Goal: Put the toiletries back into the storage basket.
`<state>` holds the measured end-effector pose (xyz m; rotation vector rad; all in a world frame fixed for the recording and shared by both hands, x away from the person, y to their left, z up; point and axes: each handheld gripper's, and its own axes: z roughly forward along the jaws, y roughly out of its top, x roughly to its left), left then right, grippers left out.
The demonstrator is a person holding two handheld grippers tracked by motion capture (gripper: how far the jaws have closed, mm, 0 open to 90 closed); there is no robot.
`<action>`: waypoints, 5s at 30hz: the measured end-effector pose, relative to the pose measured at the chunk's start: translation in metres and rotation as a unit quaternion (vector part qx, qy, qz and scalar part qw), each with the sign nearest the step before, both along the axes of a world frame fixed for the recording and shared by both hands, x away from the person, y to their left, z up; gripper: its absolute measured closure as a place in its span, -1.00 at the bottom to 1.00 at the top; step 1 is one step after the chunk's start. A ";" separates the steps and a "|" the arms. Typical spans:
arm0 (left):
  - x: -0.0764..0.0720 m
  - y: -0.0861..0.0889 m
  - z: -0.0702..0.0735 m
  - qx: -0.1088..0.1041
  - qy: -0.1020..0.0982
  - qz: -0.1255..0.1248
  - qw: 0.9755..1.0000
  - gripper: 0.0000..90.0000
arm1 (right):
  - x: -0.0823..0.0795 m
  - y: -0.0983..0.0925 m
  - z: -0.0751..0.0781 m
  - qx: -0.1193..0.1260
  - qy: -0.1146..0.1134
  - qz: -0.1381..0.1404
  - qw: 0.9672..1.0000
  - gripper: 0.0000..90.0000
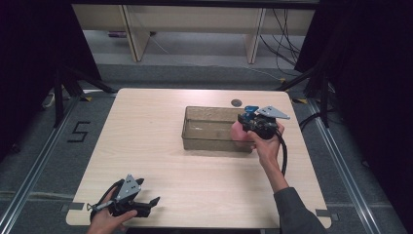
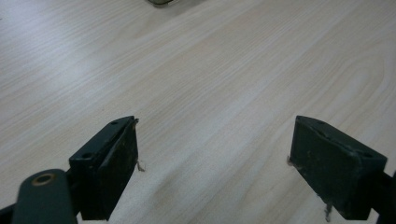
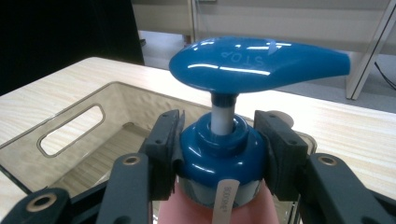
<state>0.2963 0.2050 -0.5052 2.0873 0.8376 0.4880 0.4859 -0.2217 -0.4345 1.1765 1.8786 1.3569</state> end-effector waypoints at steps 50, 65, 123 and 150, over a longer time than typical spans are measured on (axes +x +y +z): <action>0.000 -0.001 -0.001 -0.001 0.000 0.002 1.000 -0.67 | -0.019 -0.015 -0.002 0.055 0.029 -0.008 0.998 -0.50; -0.001 -0.002 -0.001 -0.011 0.002 0.006 1.000 -0.67 | -0.030 -0.020 0.000 0.067 0.028 -0.007 0.997 -0.53; -0.001 -0.001 -0.001 -0.003 0.001 0.003 1.000 -0.67 | -0.054 -0.021 -0.002 0.071 0.018 0.011 0.997 -0.54; -0.001 0.000 0.000 0.007 0.002 0.004 1.000 -0.67 | -0.069 -0.016 -0.003 0.068 0.029 0.024 0.997 -0.56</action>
